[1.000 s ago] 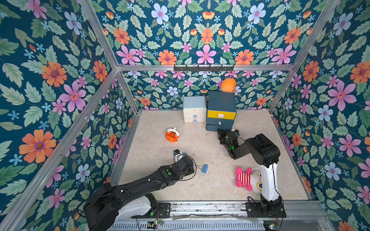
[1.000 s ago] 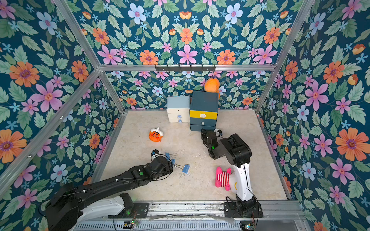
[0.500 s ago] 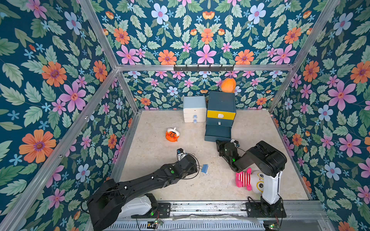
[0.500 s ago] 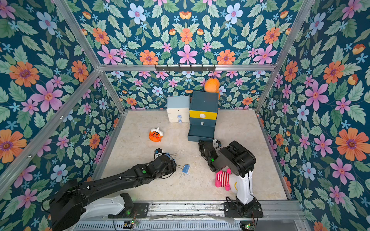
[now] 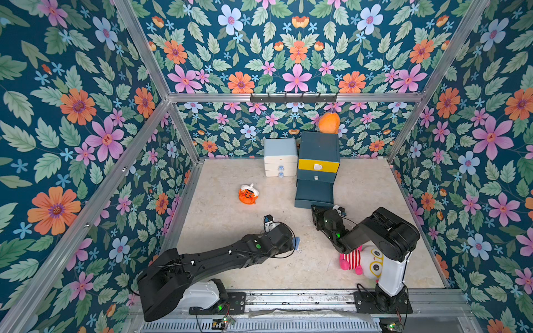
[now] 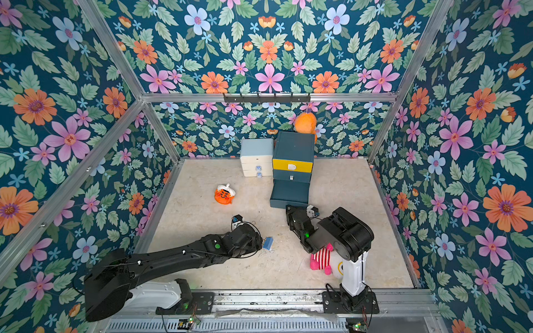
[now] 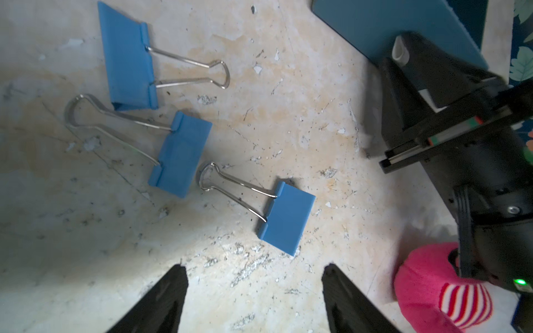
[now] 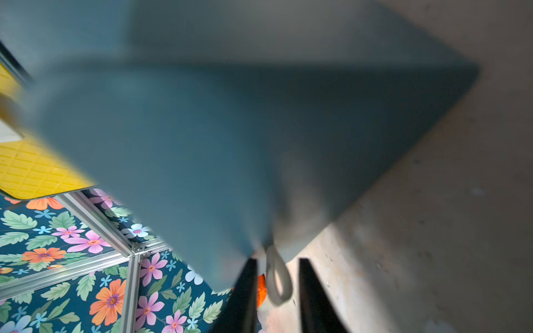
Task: Put the binder clips in the drawer according to color
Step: Open the drawer in the storage box, then pick up the binder clip at the center of the board.
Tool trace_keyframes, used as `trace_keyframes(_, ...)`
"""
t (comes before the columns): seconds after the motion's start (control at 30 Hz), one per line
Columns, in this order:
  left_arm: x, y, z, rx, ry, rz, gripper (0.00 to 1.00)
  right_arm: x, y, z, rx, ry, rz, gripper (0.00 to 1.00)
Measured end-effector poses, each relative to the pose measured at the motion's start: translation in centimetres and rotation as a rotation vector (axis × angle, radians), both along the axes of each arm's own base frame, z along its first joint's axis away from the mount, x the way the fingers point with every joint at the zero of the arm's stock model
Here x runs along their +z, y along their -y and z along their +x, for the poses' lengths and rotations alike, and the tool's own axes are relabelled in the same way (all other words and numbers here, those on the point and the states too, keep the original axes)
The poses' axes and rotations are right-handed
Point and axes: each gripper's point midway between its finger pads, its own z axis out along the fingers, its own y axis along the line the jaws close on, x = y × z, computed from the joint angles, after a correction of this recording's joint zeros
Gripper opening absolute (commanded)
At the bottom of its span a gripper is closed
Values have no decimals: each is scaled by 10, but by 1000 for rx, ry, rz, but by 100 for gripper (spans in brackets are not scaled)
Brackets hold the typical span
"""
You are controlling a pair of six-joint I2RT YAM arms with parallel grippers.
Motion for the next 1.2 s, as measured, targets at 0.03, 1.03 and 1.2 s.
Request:
trace_keyframes(0.03,-2,2,-3,13,-17,-3,80,4,1,-2,2,2,0,53)
trace_keyframes(1.03,-42,61,14,723,-525,33,96,145,130,-170,312,231,-710,65)
trace_keyframes(1.2,-54,56,13,743,-553,63,85,137,126,-185,398,229,-712,63)
